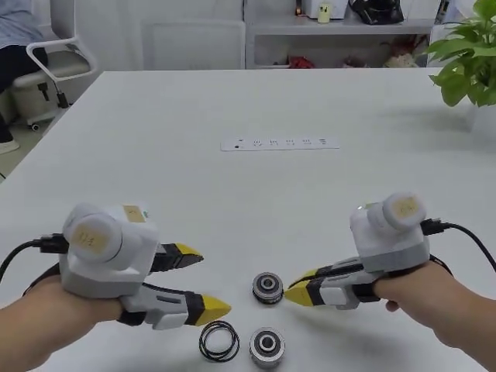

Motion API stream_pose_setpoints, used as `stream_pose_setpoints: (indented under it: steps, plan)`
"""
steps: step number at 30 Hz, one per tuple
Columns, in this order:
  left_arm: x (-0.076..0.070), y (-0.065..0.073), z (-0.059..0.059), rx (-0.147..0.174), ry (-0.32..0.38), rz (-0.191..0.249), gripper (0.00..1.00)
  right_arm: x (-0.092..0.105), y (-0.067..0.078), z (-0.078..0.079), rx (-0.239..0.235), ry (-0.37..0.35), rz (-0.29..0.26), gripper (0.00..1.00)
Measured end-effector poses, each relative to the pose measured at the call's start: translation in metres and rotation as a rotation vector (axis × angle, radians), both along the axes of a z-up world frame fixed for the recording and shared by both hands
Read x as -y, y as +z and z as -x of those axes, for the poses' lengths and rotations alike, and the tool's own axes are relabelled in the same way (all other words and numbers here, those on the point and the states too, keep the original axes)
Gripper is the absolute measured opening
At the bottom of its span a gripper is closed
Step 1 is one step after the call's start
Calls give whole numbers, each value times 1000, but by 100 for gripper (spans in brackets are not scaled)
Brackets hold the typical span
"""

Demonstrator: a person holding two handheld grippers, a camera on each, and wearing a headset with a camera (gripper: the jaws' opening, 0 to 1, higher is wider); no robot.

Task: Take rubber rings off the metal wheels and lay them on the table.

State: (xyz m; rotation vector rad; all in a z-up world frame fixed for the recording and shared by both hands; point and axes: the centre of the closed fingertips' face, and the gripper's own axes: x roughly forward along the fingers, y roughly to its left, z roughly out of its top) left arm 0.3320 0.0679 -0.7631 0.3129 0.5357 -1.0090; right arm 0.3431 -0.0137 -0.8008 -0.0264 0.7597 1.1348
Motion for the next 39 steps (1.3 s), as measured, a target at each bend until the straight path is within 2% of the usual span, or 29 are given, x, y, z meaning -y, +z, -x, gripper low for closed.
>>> stream_pose_setpoints:
  steps: [14, 39]
  plan:
    - [13, -3, -1, -10, -18, 1, 50, -1, -7, 0, 28, 29, 30, 8]
    - [37, -12, -9, -23, -55, -3, 42, -5, -8, -2, 88, 55, 39, 9]
